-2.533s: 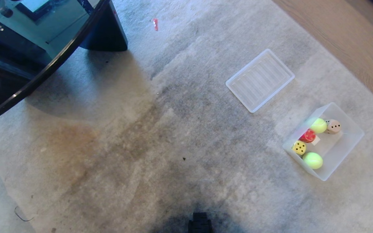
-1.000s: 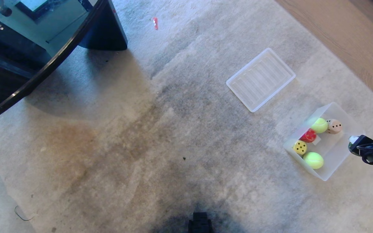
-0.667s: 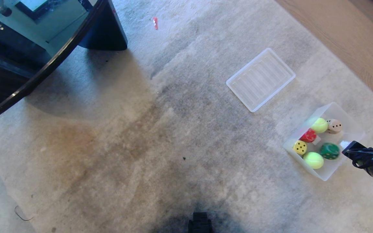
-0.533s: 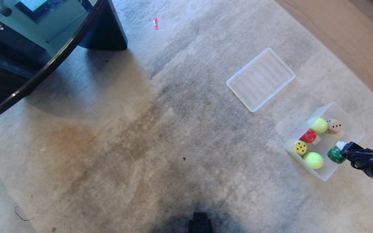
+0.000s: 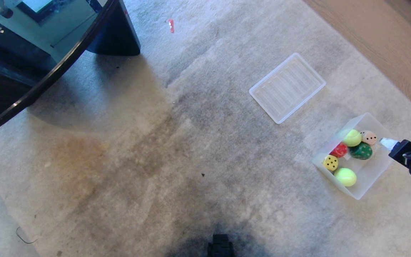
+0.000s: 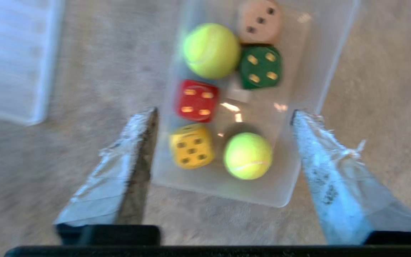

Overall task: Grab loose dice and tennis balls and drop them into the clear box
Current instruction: Close the lid

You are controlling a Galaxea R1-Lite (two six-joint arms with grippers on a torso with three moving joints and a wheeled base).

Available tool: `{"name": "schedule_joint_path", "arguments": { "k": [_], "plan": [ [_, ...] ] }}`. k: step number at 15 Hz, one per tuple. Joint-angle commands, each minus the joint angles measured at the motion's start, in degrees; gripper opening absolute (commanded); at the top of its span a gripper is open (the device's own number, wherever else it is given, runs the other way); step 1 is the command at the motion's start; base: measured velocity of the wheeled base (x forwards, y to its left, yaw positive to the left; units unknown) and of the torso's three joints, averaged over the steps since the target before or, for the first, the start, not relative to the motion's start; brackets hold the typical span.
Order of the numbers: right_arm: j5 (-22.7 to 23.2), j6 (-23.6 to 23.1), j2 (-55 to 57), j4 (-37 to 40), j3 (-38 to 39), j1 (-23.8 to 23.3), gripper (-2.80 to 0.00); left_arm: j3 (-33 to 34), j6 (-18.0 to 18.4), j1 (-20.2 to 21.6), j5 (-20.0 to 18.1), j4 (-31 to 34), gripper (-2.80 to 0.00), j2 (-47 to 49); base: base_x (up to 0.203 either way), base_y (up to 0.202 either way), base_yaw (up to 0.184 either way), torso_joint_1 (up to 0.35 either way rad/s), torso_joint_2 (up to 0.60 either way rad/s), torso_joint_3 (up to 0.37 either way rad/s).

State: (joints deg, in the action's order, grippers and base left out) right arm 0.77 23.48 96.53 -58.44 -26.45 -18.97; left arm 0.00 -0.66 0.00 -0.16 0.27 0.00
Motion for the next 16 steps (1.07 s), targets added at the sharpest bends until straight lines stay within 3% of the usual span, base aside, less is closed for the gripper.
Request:
{"name": "schedule_joint_path", "arguments": {
  "k": [1, 6, 9, 13, 16],
  "plan": [
    [1.7, -0.2, -22.7, 12.4, 0.0, 3.1, -2.80, 0.0, 0.0, 0.0, 0.0, 0.0, -2.80, 0.0, 0.000, 0.000, 0.000, 0.000, 0.00, 0.000],
    [4.1, -3.3, -59.8, 49.6, -0.3, 11.7, -2.80, 0.0, 0.0, 0.0, 0.0, 0.0, -2.80, 0.0, 0.000, 0.000, 0.000, 0.000, 0.00, 0.000],
    [4.8, -8.8, -77.4, 66.0, 3.3, 14.4, -2.80, 0.0, 0.0, 0.0, 0.0, 0.0, -2.80, 0.0, 0.000, 0.000, 0.000, 0.000, 0.00, 0.000],
    [1.8, -19.1, -94.2, 73.1, 16.7, 17.6, -2.80, 0.0, 0.0, 0.0, 0.0, 0.0, -2.80, 0.0, 0.000, 0.000, 0.000, 0.000, 0.00, 0.000],
    [-2.8, -22.2, -96.6, 69.3, 22.2, 18.3, -2.80, 0.0, 0.0, 0.0, 0.0, 0.0, -2.80, 0.0, 0.000, 0.000, 0.000, 0.000, 0.00, 0.000]
  ]
}}
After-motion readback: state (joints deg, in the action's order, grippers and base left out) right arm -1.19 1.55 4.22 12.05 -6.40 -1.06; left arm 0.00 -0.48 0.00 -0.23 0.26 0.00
